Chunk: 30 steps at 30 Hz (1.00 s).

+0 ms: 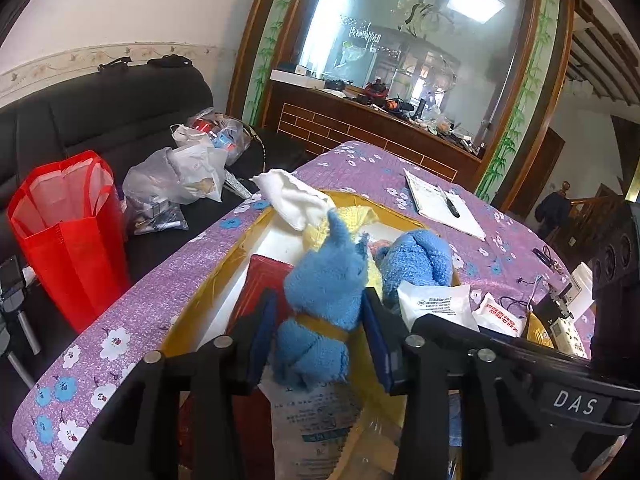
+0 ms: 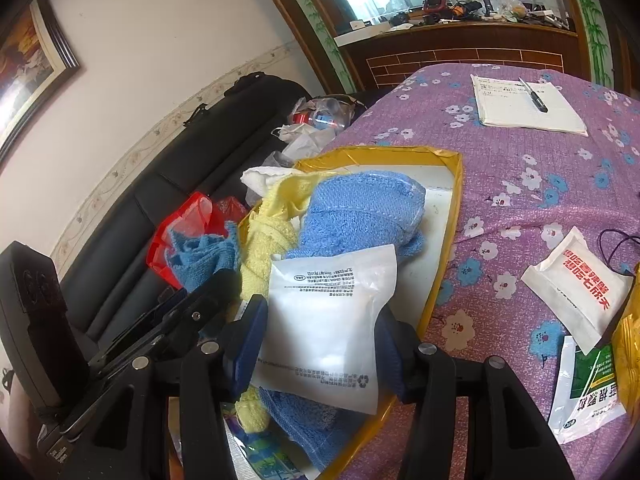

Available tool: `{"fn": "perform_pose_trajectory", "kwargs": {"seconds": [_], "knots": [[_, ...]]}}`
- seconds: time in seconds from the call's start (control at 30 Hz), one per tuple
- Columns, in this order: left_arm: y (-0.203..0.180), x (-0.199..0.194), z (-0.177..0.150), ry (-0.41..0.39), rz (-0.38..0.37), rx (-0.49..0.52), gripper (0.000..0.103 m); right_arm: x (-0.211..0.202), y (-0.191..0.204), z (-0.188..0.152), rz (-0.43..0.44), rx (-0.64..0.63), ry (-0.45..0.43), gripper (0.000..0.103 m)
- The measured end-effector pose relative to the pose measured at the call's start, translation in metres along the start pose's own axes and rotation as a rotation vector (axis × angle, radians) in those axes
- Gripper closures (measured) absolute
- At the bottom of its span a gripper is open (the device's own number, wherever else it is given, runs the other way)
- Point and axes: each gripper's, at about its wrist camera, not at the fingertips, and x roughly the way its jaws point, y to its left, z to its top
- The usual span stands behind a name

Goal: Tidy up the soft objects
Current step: 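Carry the blue cloth and white pouch into the tray, open both grippers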

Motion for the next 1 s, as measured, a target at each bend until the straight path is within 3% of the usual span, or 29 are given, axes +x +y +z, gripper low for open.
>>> {"fn": "perform_pose_trajectory", "kwargs": {"seconds": [0.07, 0.2, 0.43, 1.0], "knots": [[0.003, 0.0, 0.0, 0.003, 0.002, -0.012, 0.048, -0.001, -0.002, -0.001, 0.017, 0.006, -0.007, 0.045], [0.004, -0.001, 0.0, -0.003, 0.004, -0.016, 0.044, -0.005, -0.003, -0.002, 0.028, 0.0, -0.015, 0.044], [0.009, -0.009, 0.003, -0.043, -0.007, -0.042, 0.027, -0.013, -0.006, -0.001, 0.06, 0.02, -0.018, 0.037], [0.016, -0.024, 0.007, -0.112, -0.041, -0.075, 0.021, -0.046, -0.005, 0.006, 0.069, 0.039, -0.14, 0.031]]}}
